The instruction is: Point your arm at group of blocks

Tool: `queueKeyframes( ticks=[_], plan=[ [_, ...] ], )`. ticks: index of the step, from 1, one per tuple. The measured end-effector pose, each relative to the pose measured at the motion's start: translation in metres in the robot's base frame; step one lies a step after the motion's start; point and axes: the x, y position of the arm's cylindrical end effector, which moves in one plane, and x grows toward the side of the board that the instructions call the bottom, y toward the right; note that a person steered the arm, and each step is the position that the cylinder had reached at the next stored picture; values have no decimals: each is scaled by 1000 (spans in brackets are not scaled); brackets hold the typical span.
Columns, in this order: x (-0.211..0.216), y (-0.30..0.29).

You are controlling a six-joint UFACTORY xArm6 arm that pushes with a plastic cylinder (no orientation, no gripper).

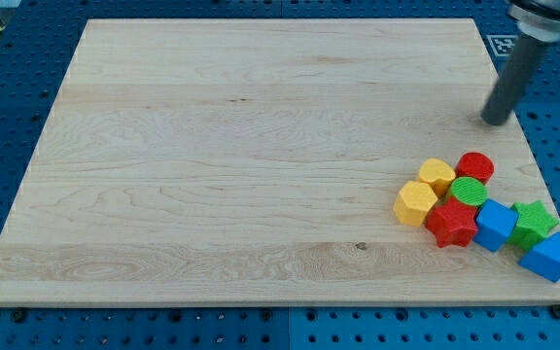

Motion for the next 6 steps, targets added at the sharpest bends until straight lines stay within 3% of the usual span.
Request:
queueKeyframes(
  ticks=[1,3,6],
  plan=[
    [52,38],
    [149,58],
    [176,8]
  ],
)
